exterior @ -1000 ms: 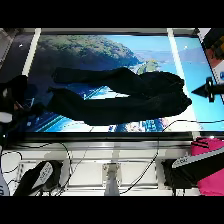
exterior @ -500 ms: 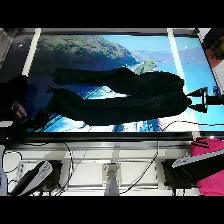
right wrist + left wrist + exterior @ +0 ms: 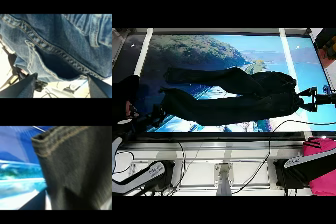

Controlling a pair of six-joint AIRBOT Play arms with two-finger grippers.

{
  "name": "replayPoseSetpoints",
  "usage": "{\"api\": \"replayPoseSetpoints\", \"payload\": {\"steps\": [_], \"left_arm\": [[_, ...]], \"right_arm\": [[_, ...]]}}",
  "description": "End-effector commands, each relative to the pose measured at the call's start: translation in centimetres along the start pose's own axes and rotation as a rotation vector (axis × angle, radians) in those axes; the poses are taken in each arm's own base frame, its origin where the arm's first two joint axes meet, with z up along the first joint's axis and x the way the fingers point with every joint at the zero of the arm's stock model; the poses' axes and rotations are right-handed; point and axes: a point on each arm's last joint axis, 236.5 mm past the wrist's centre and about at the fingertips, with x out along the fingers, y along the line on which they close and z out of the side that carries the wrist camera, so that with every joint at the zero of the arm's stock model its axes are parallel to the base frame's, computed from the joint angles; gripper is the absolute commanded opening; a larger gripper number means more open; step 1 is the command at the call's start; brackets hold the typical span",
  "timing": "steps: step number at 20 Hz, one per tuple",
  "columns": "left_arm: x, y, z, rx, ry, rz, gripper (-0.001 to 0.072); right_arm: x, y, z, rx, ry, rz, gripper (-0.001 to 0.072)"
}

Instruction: Fold the clothes and pants, and hang the long-sleeved shirts on hangers.

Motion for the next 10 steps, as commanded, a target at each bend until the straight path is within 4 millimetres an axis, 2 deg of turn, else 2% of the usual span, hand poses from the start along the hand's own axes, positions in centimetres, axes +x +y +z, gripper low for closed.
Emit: {"api": "replayPoseSetpoints", "payload": {"steps": [1, 3, 6, 8, 10], "left_arm": [[0.9, -1.4, 0.5, -0.044, -0.028, -0.036, 0.0012], [0.2, -3.1, 0.4, 0.064, -0.022, -0.079, 0.0009], [-3.0, -5.6, -0.2, 0.26, -0.046, -0.105, 0.0008], [-5.7, -5.7, -0.5, 0.326, -0.076, -0.048, 0.0008], [-8.2, -4.1, -1.1, 0.395, -0.084, 0.062, 0.0008]], "right_arm": [[0.0, -0.3, 0.0, 0.0, 0.001, -0.017, 0.0683], [-0.1, -1.5, -0.1, 0.006, 0.003, -0.062, 0.0683], [-0.4, -3.4, 0.0, 0.057, -0.006, -0.14, 0.0683], [-0.9, -3.8, 0.5, 0.074, -0.034, -0.135, 0.0683], [-1.5, -4.3, 0.7, 0.11, -0.049, -0.128, 0.0683]]}}
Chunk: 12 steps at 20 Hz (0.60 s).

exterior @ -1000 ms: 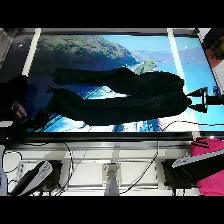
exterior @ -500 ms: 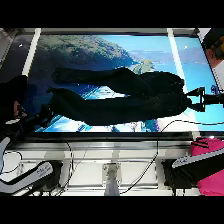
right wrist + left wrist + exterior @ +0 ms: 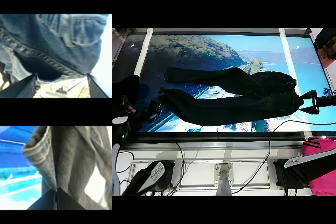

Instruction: Fold the clothes and pants, and hang the long-sleeved shirts on hangers.

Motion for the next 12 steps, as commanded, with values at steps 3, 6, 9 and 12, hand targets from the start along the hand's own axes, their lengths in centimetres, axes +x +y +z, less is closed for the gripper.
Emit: {"api": "replayPoseSetpoints", "payload": {"steps": [3, 6, 9, 12], "left_arm": [[-5.8, 2.9, -2.8, 0.208, 0.053, 0.232, 0.0009], [-6.1, 2.8, -3.7, 0.208, 0.073, 0.225, 0.001], [-6.1, 2.9, -3.8, 0.206, 0.076, 0.226, 0.001], [-6.1, 2.9, -3.8, 0.206, 0.076, 0.226, 0.001]], "right_arm": [[-1.1, -2.8, 0.8, 0.059, -0.044, -0.066, 0.0683], [-0.4, -3.6, 1.9, 0.031, -0.081, -0.148, 0.0683], [0.8, -2.3, 3.5, -0.018, -0.143, -0.169, 0.0682], [2.0, -1.1, 4.5, -0.059, -0.178, -0.185, 0.0681]]}}
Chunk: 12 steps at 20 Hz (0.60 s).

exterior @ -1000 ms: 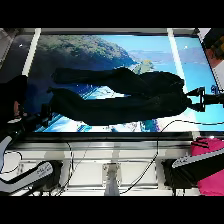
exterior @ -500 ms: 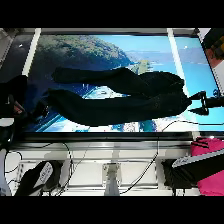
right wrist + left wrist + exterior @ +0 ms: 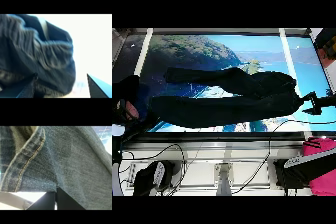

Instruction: Fold the clothes and pants, and hang the long-sleeved shirts on hangers.

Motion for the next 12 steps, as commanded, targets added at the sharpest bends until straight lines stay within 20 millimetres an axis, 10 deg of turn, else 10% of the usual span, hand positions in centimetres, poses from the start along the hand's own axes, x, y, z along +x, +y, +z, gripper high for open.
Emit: {"api": "replayPoseSetpoints", "payload": {"steps": [1, 4, 6, 12], "left_arm": [[-0.1, 0.3, -0.3, 0.005, 0.007, 0.015, 0.001], [-0.1, 0.3, -0.3, 0.005, 0.007, 0.015, 0.0011], [-0.1, 0.3, -0.3, 0.005, 0.006, 0.014, 0.001], [-0.4, -0.5, 3.7, -0.036, -0.16, -0.022, 0.001]], "right_arm": [[1.3, 1.1, 1.1, -0.043, -0.048, -0.03, 0.0681], [2.2, 1.3, 1.2, -0.054, -0.041, -0.04, 0.0538], [2.1, 1.3, 1.1, -0.054, -0.038, -0.039, 0.0081], [-3.5, 5.3, 0.9, -0.089, -0.072, 0.115, 0.0041]]}}
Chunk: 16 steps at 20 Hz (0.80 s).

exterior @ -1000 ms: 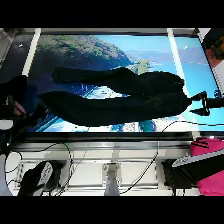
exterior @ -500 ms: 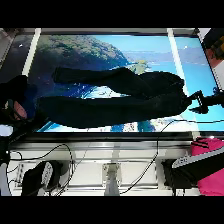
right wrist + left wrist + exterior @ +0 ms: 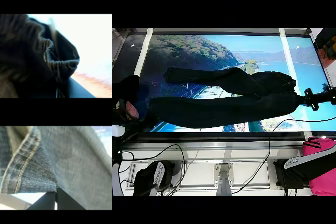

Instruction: Fold the clothes and pants, and hang the long-sleeved shirts on hangers.

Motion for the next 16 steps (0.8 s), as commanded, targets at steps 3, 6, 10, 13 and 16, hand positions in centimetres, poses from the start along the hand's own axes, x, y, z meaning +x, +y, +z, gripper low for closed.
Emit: {"api": "replayPoseSetpoints", "payload": {"steps": [3, 6, 10, 13, 16], "left_arm": [[-0.8, -2.4, 7.1, -0.171, -0.276, -0.125, 0.0009], [-0.2, -4.4, 8.9, -0.223, -0.252, -0.185, 0.0009], [0.2, -9.6, 11.8, -0.102, -0.234, -0.254, 0.001], [-0.1, -13.1, 13.3, -0.04, -0.235, -0.303, 0.0011], [0.3, -13.5, 12.1, 0.074, -0.194, -0.291, 0.0011]], "right_arm": [[-9.7, 8.6, 2.1, -0.1, -0.148, 0.242, 0.0041], [-15.1, 13.4, 2.9, -0.225, -0.261, 0.301, 0.0041], [-20.1, 17.5, 3.0, -0.334, -0.386, 0.349, 0.0042], [-19.7, 16.9, 2.6, -0.333, -0.361, 0.321, 0.0042], [-17.6, 12.3, 2.5, -0.276, -0.296, 0.162, 0.0041]]}}
